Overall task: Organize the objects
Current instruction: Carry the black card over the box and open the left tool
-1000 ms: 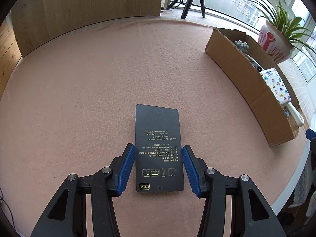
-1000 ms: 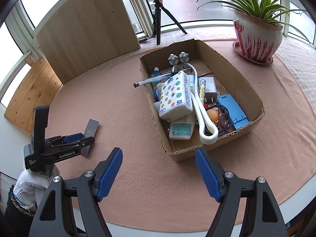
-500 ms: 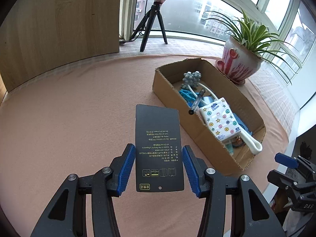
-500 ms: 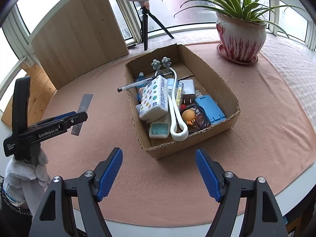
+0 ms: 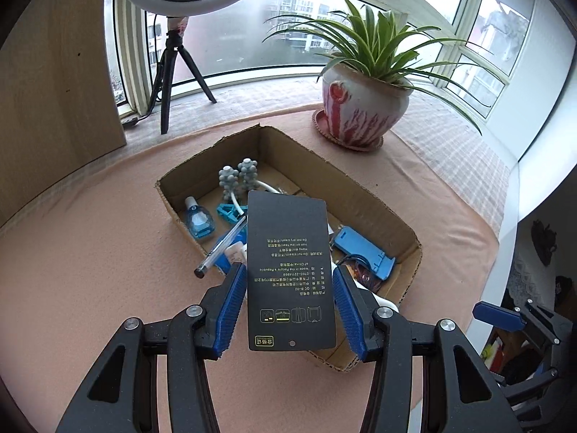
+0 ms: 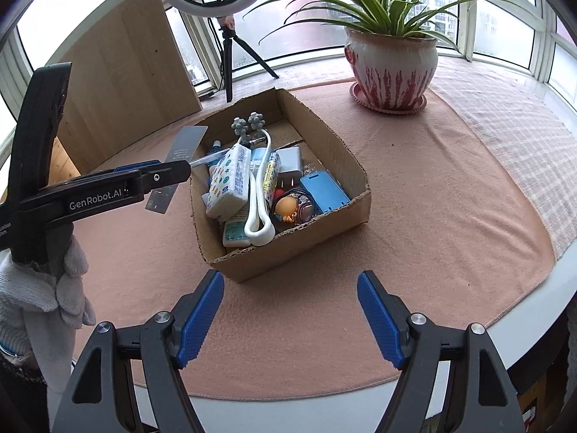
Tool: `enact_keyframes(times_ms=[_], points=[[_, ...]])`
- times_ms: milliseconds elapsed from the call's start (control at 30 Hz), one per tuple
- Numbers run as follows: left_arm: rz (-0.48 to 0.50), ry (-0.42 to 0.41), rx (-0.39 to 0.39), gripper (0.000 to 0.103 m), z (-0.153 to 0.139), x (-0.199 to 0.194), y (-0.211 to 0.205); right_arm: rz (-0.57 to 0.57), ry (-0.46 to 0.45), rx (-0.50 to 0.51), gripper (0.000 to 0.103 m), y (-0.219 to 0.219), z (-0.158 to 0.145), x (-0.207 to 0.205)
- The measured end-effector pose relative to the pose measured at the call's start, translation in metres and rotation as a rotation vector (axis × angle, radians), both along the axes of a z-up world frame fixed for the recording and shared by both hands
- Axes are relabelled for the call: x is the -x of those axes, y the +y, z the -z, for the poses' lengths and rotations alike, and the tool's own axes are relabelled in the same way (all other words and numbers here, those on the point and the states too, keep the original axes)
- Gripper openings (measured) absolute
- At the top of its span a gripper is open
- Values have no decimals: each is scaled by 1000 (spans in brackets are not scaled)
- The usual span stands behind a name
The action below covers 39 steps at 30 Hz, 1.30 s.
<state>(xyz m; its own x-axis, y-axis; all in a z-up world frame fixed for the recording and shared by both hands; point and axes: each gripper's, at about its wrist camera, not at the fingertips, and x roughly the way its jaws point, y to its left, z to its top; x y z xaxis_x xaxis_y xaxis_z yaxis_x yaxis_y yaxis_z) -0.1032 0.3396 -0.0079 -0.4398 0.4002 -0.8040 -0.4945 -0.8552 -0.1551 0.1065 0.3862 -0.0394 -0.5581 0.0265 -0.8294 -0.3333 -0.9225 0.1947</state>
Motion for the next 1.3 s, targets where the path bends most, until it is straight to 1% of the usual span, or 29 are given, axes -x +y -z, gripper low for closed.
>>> enact_keyframes(times_ms=[200,367,667,700,733,767,800,833,1100,1300], points=[[58,9,5,53,0,4,36,38,-1,-5,73,13,-1,-9],[90,15,16,53,2,6,59,57,-2,-11,73,19,-1,-13],[118,17,18,54,1,11,75,86,-5,-7,73,26,0,-19],[118,19,13,56,0,11,75,87,-5,-7,73,26,0,-20],[117,17,10,60,0,11,75,88,-6,-7,73,26,0,-20],[111,20,6,75,-1,11,74,88,-6,-8,73,26,0,-19],[102,31,1,87,-2,11,72,89,-6,-9,73,26,0,-19],[96,40,-1,89,-4,11,70,90,-5,-12,73,26,-1,-19],[48,26,-2,89,-9,16,48,81,5,-27,73,19,-5,-14],[3,29,-6,89,-15,14,20,67,6,-25,73,10,-6,-8]])
